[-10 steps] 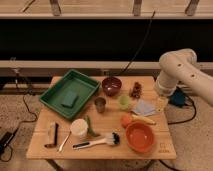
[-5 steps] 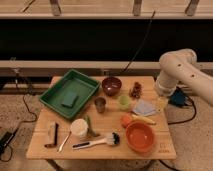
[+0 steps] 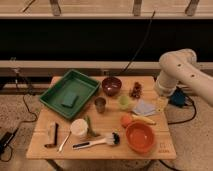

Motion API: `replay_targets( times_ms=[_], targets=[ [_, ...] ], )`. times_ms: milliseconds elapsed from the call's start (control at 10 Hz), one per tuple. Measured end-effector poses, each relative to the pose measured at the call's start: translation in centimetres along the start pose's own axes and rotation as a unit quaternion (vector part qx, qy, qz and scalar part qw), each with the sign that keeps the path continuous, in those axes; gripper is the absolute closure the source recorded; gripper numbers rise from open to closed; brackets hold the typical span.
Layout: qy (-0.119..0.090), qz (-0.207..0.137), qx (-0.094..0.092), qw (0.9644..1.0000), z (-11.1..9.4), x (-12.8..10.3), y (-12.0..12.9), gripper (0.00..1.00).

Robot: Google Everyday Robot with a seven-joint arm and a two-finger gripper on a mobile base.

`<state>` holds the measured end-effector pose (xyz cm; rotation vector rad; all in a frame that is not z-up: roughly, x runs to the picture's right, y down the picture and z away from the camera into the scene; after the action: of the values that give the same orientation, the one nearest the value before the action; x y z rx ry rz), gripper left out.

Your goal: Place brush in purple bowl

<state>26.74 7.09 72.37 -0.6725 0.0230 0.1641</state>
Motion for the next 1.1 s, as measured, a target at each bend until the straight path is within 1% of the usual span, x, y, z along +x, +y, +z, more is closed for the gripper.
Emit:
replay_targets(
  times_ms=[500, 600, 700, 900, 1000, 1100],
  targets=[
    [0.001, 0.000, 0.000, 1.0000, 0.0, 0.0, 0.0, 0.20],
    [0.002, -0.001, 0.002, 1.0000, 0.0, 0.0, 0.0, 0.20],
    [0.006, -0.013, 0.008, 0.9999, 0.3, -0.2, 0.3, 0.20],
    [0.005, -0.053, 0.013, 0.9985, 1.5, -1.3, 3.0, 0.20],
    [0.003, -0.067, 0.014, 0.9976, 2.1, -1.7, 4.5, 0.20],
    [0.001, -0.088, 0.010, 0.9961, 3.1, -2.7, 6.8, 0.20]
  ],
)
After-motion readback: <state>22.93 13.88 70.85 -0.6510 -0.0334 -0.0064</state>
